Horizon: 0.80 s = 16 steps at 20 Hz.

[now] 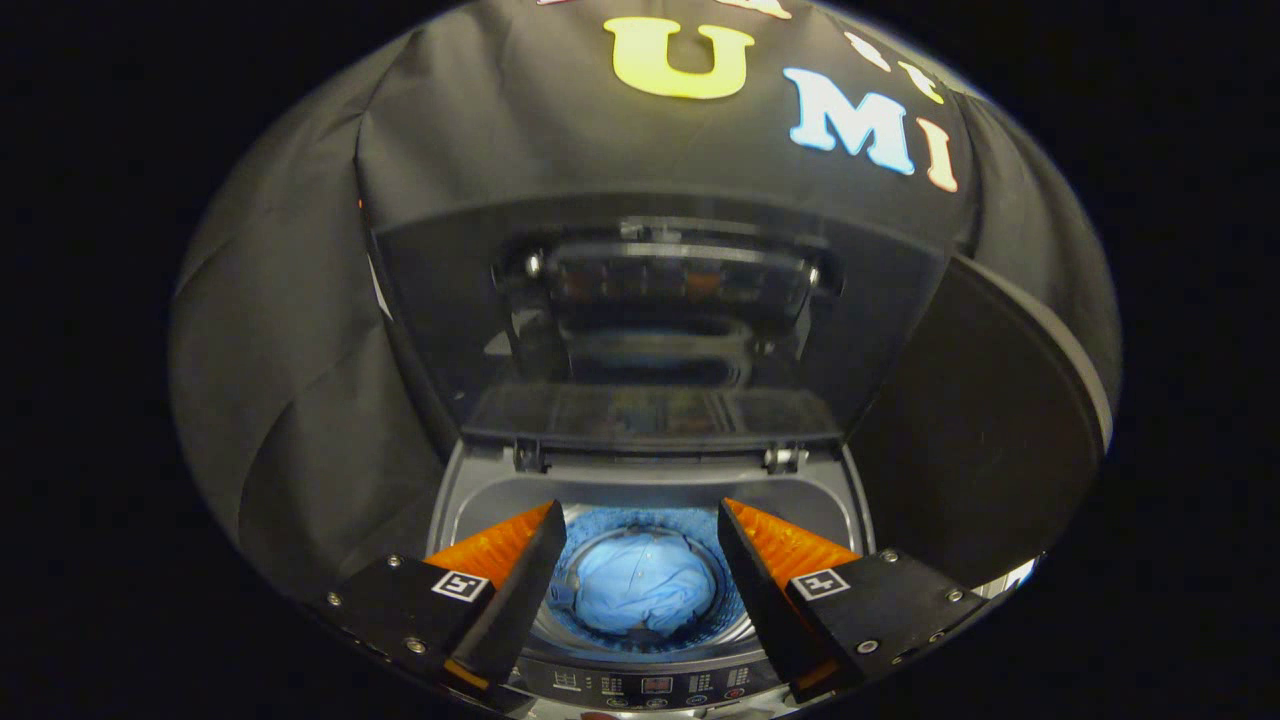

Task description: Put the clothes into the washing machine and then close the washing machine lid.

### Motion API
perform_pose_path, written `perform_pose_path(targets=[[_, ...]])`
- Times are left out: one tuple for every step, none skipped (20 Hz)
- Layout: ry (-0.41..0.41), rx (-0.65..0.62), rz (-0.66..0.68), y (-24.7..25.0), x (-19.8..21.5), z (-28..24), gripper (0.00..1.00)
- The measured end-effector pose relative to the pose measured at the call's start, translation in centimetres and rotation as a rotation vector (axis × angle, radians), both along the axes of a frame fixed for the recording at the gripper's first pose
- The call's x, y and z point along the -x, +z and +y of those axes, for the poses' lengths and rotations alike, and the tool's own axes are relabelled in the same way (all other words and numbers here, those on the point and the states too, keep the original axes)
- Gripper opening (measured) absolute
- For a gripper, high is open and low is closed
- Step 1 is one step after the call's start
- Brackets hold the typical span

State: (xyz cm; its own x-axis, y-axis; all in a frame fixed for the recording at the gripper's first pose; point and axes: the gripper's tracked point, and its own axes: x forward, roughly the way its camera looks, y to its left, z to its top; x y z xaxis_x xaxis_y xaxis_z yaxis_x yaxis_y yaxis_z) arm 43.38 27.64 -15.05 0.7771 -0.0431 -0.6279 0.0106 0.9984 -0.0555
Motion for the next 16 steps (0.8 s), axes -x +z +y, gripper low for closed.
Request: perform_pose_path(targets=[[-0.006, 0.009, -0.025, 1.5, -0.1, -0.2, 0.94], [-0.012, 0.022, -0.053, 2.9, -0.2, -0.3, 0.94], [-0.022, 0.031, -0.087, 4.8, -0.3, -0.4, 0.94], [-0.026, 0.028, -0.112, 6.3, -0.4, -0.2, 0.94], [-0.03, 0.022, -0.146, 8.1, -0.6, -0.2, 0.94], [-0.034, 0.02, -0.172, 9.5, -0.8, -0.3, 0.94], [-0.041, 0.02, -0.201, 11.1, -1.2, -0.5, 0.94], [-0.042, 0.019, -0.22, 12.2, -1.4, -0.6, 0.94], [-0.048, 0.021, -0.242, 13.4, -1.8, -0.9, 0.94], [-0.055, 0.022, -0.259, 14.5, -2.5, -1.0, 0.94], [-0.061, 0.017, -0.273, 15.4, -2.9, -1.1, 0.94], [-0.067, 0.012, -0.281, 16.0, -3.5, -1.3, 0.94], [-0.069, 0.004, -0.281, 16.4, -4.3, -1.5, 0.94], [-0.073, 0.002, -0.282, 16.6, -4.9, -1.8, 0.94], [-0.077, 0.004, -0.284, 16.8, -5.4, -2.2, 0.94], [-0.084, 0.009, -0.29, 17.0, -6.1, -2.7, 0.94]])
